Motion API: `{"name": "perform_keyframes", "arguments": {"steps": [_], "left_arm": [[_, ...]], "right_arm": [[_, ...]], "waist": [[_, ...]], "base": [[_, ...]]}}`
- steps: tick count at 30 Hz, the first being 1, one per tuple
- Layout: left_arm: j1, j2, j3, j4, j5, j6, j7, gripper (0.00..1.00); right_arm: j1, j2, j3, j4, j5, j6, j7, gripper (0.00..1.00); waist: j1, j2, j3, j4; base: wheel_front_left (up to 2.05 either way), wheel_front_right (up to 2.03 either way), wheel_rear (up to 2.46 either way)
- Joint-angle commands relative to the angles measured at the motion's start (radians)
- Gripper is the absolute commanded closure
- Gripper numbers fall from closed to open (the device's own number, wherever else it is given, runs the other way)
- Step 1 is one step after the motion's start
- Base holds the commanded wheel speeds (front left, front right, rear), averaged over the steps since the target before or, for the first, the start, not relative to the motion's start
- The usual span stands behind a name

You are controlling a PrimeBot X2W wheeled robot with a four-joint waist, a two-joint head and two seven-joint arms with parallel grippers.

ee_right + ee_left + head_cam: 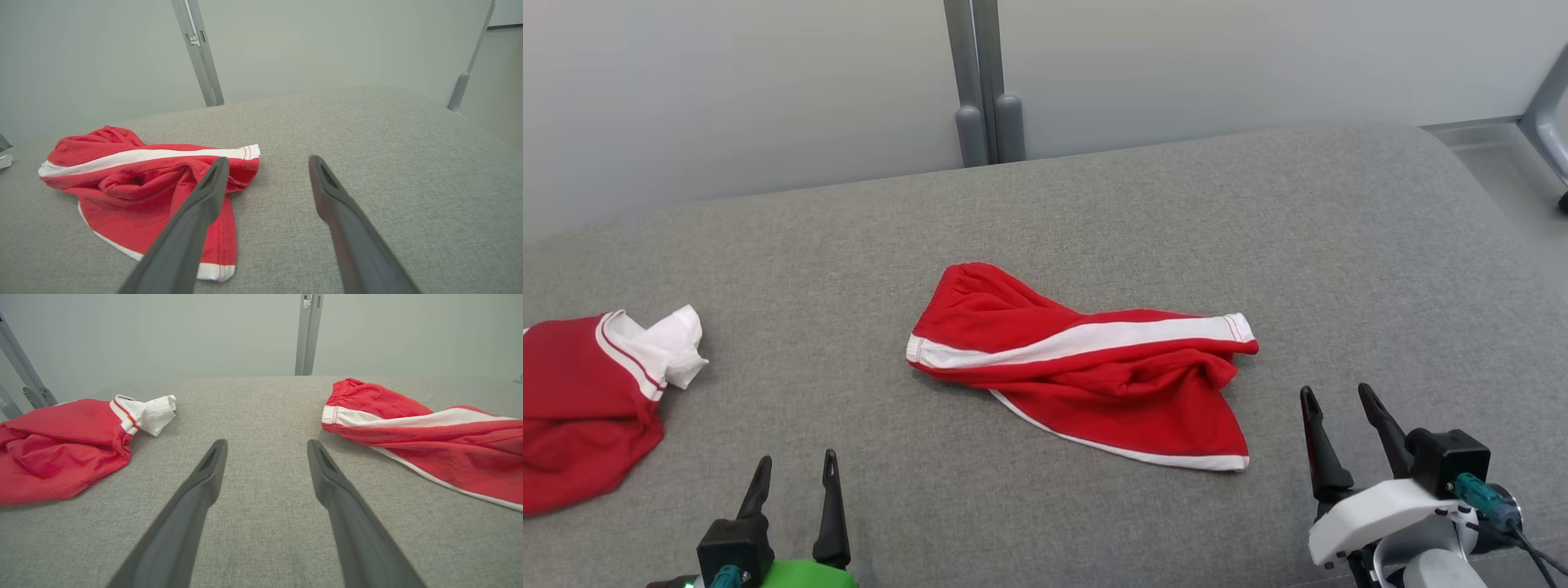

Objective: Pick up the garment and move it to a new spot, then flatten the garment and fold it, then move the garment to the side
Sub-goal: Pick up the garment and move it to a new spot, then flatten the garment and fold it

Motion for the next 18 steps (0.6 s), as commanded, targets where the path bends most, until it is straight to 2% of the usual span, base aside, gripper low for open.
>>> {"name": "perform_keyframes", "arguments": {"steps": [1, 12, 18], "left_arm": [[0.019, 0.003, 0.001, -0.002, 0.011, 0.006, 0.000, 0.00], [0.008, 0.003, -0.015, 0.000, 0.018, 0.015, 0.000, 0.00], [-0.072, 0.003, -0.048, 0.031, -0.014, -0.017, 0.000, 0.00]], "right_arm": [[0.025, 0.005, -0.008, -0.007, -0.008, -0.001, -0.001, 0.00], [0.029, 0.010, -0.014, -0.005, -0.009, -0.001, -0.001, 0.00], [-0.021, -0.005, 0.019, 0.017, 0.013, -0.001, -0.001, 0.00]], "waist": [[0.0000, 0.0000, -0.015, 0.008], [0.0000, 0.0000, -0.001, 0.007], [0.0000, 0.0000, 0.061, 0.008]], "base": [[0.00, 0.00, 0.00], [0.00, 0.00, 0.00], [0.00, 0.00, 0.00]]}}
